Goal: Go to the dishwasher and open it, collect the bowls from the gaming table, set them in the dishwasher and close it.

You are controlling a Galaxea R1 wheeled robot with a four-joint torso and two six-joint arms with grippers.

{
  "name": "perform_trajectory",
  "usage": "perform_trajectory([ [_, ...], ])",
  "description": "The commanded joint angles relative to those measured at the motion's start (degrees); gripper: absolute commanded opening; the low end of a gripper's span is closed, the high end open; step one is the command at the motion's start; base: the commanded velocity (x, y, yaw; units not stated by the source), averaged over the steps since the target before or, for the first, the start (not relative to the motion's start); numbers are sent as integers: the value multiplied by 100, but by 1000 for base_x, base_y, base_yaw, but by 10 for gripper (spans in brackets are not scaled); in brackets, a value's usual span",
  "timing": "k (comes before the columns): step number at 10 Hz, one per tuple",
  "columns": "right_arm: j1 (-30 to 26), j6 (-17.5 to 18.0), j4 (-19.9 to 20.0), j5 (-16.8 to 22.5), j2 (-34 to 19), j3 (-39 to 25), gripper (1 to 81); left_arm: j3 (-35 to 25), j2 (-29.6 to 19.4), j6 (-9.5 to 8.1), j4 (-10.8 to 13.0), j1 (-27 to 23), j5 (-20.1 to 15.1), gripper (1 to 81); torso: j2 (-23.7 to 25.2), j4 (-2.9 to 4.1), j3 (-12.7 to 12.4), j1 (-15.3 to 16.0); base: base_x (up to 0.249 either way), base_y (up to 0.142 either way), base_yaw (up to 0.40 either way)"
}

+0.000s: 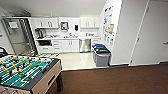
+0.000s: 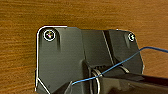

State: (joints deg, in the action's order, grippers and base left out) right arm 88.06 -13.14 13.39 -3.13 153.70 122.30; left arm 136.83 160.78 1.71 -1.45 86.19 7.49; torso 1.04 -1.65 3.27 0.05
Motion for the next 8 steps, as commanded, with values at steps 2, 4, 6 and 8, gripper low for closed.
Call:
perform_trajectory([
  [2,-241,-31,-126,348,-118,-75,811,-42,-81,31,40,-247,-291,811,0,0,-2,-5,179,0,0],
  [4,-249,-31,-161,357,-100,-49,811,-42,-72,31,40,-255,-291,811,0,0,-2,-2,201,0,0],
  [6,-249,-22,-152,340,-100,-49,811,-42,-72,31,31,-256,-291,811,0,0,-2,-2,205,0,0],
  [8,-241,-13,-117,305,-109,-49,811,-42,-72,31,31,-247,-291,811,-2,0,-2,0,207,0,0],
])
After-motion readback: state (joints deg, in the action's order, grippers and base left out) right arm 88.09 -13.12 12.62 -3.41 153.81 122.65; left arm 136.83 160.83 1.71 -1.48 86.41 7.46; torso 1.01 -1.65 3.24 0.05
